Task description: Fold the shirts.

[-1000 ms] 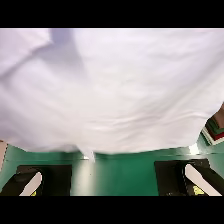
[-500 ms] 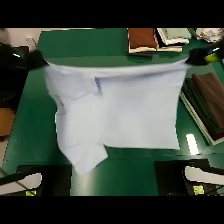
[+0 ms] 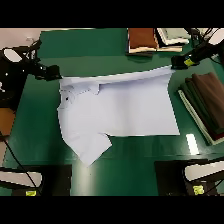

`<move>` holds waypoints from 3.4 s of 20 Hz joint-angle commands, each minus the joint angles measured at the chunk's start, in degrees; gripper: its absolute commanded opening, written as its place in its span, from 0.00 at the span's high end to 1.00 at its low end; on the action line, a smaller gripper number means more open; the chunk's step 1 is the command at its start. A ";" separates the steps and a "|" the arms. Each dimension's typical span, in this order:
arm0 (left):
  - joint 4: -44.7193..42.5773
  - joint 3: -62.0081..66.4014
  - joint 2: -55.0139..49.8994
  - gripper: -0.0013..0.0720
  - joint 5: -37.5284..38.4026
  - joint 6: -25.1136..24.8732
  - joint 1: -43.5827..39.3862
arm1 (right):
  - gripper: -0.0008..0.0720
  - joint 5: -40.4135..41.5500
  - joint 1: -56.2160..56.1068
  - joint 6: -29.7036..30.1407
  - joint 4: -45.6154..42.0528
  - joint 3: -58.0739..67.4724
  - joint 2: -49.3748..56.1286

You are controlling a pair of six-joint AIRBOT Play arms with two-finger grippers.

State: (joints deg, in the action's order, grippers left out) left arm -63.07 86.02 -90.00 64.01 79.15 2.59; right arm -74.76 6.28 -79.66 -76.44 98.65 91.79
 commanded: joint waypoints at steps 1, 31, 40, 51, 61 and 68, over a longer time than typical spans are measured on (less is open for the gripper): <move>-2.75 -1.90 -0.55 0.94 5.40 -0.15 -1.84 | 0.97 -0.37 0.02 0.07 -3.39 -4.83 -2.01; 5.09 -64.92 43.21 0.25 -1.11 13.29 -3.56 | 0.40 5.60 -0.02 -1.33 0.44 -33.70 -29.29; 18.23 -68.74 43.21 0.77 -6.60 3.67 -3.54 | 0.40 4.52 -0.02 -1.38 4.35 -33.68 -29.40; 10.99 -58.88 43.21 0.95 0.11 1.31 -3.54 | 0.27 -5.99 20.04 0.31 -1.49 -55.04 -35.32; 10.73 -58.88 43.21 0.95 0.02 1.33 -3.54 | 0.40 3.41 26.43 5.86 9.44 -70.31 -35.28; 4.42 -55.60 43.23 0.95 3.13 0.50 -3.54 | 0.89 -0.07 13.31 5.84 7.08 -65.44 -35.26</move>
State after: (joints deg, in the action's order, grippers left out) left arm -54.85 28.49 -46.81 64.90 79.96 -0.99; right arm -71.90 23.97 -73.93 -68.53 30.57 56.64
